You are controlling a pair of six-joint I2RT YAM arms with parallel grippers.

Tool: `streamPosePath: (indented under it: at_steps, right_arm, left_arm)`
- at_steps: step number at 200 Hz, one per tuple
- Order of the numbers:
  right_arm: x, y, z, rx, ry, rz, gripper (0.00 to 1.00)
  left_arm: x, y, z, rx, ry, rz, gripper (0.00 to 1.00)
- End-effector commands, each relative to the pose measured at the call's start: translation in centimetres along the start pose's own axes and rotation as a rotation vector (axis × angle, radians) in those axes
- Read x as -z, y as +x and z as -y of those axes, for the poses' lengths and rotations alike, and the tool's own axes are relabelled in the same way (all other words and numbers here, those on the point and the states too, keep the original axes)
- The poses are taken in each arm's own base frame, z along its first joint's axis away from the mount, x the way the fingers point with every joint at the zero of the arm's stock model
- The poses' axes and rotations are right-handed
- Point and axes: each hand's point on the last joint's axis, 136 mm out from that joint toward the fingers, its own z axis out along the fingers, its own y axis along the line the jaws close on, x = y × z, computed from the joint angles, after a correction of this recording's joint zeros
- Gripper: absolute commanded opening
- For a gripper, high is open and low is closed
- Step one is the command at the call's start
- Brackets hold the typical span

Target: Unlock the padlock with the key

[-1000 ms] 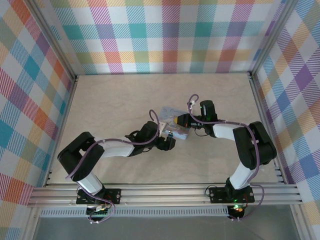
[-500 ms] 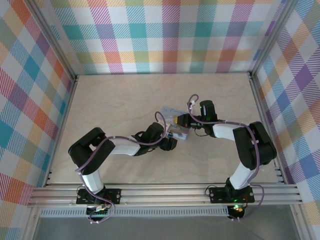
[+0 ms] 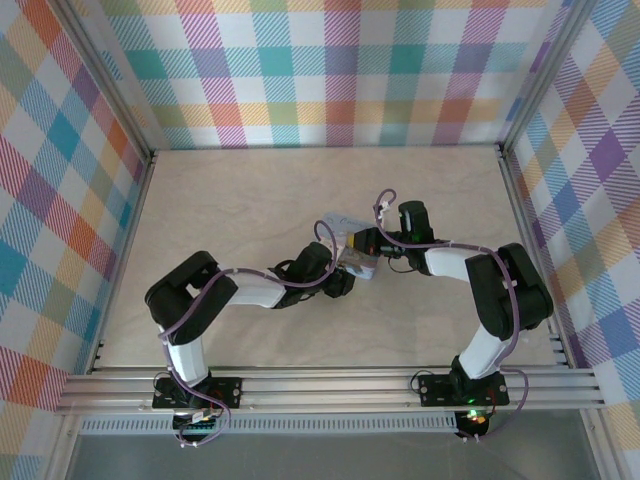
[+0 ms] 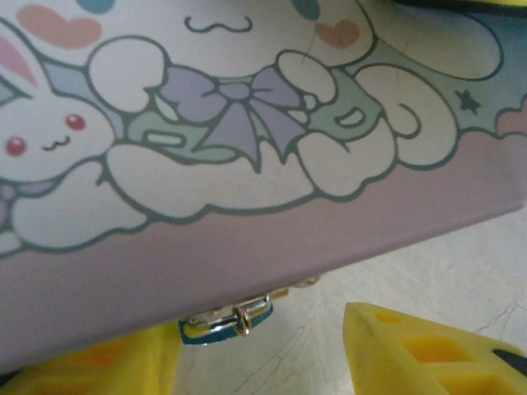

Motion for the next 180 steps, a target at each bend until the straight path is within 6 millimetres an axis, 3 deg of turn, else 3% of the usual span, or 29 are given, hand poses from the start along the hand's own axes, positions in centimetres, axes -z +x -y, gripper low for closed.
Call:
streamPosePath:
  at_steps: [1, 96, 180]
  right_arm:
    - [-0.4, 3.7, 1.7, -0.093, 0.057, -0.101, 0.0]
    - [-0.7, 3.6, 1.4, -0.092, 0.05, -0.104, 0.0]
    - [-0.8, 3.7, 1.3, -0.091, 0.048, -0.11, 0.0]
  left_arm:
    - [-0.3, -1.1, 0.5, 0.005, 0.0, 0.044, 0.53]
    - [-0.6, -1.0, -0.8, 0.066, -0.064, 0.072, 0.41]
    - [-0.7, -1.8, 0.9, 0.101, 0.016, 0.104, 0.41]
